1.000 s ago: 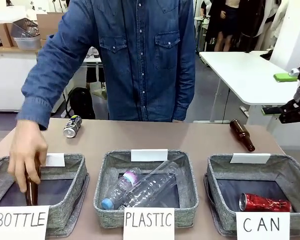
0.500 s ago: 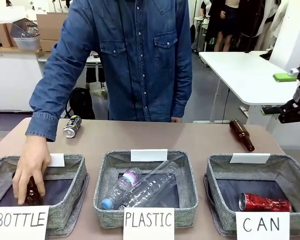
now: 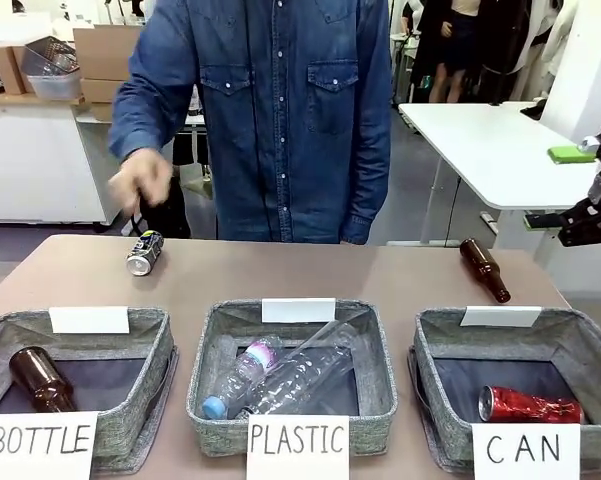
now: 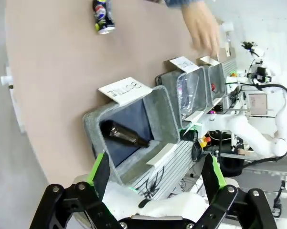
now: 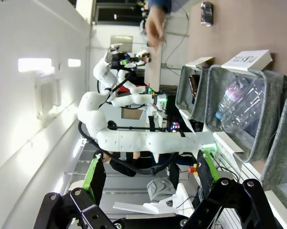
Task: Sort the can waste into the basket.
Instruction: Pick up the can waste from the table and place it in the right Fabric basket.
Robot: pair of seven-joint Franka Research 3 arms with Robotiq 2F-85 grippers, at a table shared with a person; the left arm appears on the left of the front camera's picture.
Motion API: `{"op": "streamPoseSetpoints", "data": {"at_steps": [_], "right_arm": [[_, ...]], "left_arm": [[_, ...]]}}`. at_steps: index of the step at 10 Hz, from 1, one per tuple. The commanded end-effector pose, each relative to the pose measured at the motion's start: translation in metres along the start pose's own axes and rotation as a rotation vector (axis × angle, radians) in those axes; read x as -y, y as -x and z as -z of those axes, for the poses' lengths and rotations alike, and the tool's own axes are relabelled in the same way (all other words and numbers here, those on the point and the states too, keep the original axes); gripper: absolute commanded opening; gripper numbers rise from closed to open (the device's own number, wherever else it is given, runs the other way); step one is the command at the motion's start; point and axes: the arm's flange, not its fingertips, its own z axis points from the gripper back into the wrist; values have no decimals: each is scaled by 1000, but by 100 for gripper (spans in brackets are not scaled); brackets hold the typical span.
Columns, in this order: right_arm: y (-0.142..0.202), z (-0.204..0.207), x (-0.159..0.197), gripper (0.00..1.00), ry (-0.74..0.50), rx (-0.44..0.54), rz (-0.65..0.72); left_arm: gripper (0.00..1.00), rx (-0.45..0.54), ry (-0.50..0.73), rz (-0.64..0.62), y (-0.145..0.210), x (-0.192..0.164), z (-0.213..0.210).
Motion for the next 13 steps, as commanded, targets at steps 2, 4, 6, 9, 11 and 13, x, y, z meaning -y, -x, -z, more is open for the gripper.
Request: {"op": "streamPoseSetpoints", "data": {"at_steps": [2,4,6,9,11,13], "right_arm": [[-1,-1,-1,100,5,-8,-19],[-1,-1,-1,100,5,-8,-19],[-1,-1,-1,100,5,-8,-19],[-1,-1,-1,100,5,-8,-19],[-1,-1,-1,100,5,-8,-19],[-1,-1,-1,100,5,-8,-19]], "left_arm": [[100,-74,-43,9,-40,47,91],[100,-108,-132,38,-70,73,154],[100,-103,-181,103,-99,93,211],[100,-121,-380,122,-122,94,308],[100,-145,-587,131,-135,67,365],[100,-87,-732,141,-147,34,400]]}}
